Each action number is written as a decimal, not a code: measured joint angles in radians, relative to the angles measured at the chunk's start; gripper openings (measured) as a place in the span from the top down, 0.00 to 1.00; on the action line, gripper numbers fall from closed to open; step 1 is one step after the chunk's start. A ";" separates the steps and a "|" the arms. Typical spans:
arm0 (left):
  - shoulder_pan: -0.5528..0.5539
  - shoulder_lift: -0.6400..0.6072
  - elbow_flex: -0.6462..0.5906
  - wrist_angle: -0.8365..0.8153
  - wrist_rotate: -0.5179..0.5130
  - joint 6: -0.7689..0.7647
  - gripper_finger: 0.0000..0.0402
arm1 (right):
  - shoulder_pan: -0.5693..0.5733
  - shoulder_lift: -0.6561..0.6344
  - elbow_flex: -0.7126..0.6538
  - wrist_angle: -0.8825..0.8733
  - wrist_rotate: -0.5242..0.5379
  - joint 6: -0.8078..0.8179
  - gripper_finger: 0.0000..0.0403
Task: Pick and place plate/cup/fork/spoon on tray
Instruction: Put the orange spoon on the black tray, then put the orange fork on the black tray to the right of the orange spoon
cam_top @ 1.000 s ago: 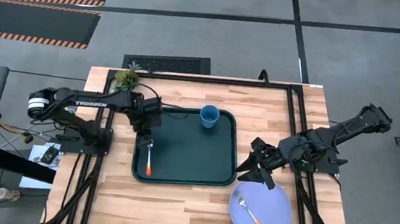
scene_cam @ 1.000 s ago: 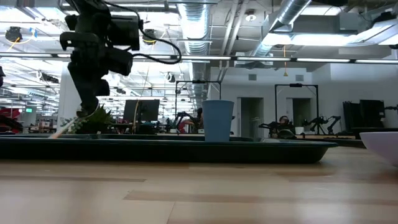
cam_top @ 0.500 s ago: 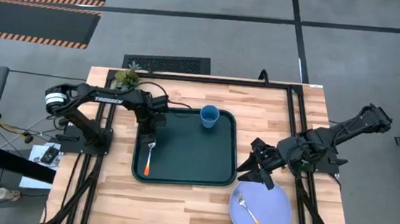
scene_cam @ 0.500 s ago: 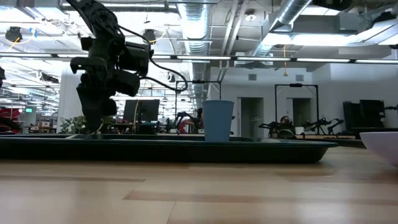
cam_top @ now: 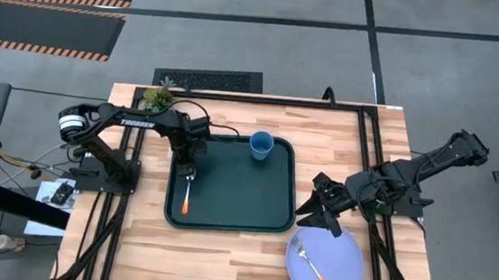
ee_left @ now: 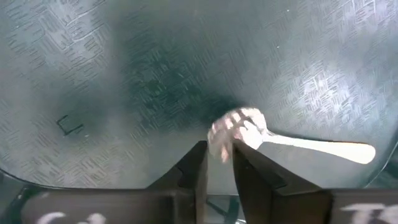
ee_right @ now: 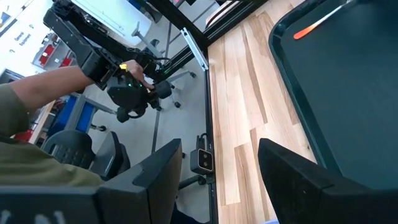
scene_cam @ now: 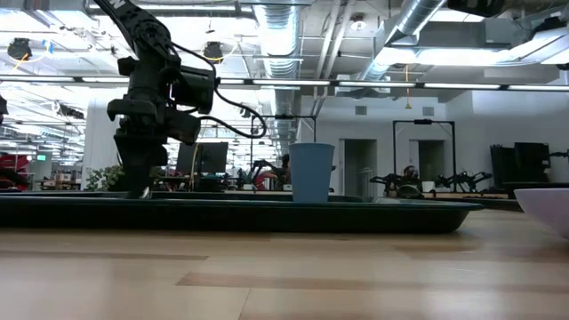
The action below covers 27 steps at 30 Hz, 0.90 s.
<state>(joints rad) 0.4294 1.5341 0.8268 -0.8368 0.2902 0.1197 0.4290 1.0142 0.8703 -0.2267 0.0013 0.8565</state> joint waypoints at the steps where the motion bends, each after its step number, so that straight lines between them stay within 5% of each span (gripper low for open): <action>1: 0.000 0.000 0.000 0.000 0.001 -0.004 0.83 | 0.000 0.000 0.000 0.000 0.000 0.000 0.42; 12: 0.018 -0.022 0.053 -0.065 0.016 -0.072 0.74 | 0.000 0.000 0.000 -0.016 0.000 0.019 0.42; 16: 0.025 -0.092 0.159 -0.148 0.033 -0.109 0.74 | 0.007 0.000 0.000 -0.233 -0.005 0.135 0.42; 22: 0.000 -0.242 0.300 -0.112 0.009 -0.252 0.74 | 0.143 0.052 -0.002 -0.592 0.000 0.373 0.42; 27: -0.054 -0.370 0.345 0.011 -0.052 -0.386 0.74 | 0.282 0.170 -0.002 -0.547 0.017 0.482 0.42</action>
<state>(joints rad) 0.3749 1.1645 1.1717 -0.8259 0.2382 -0.2664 0.7108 1.1842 0.8684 -0.7738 0.0188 1.3380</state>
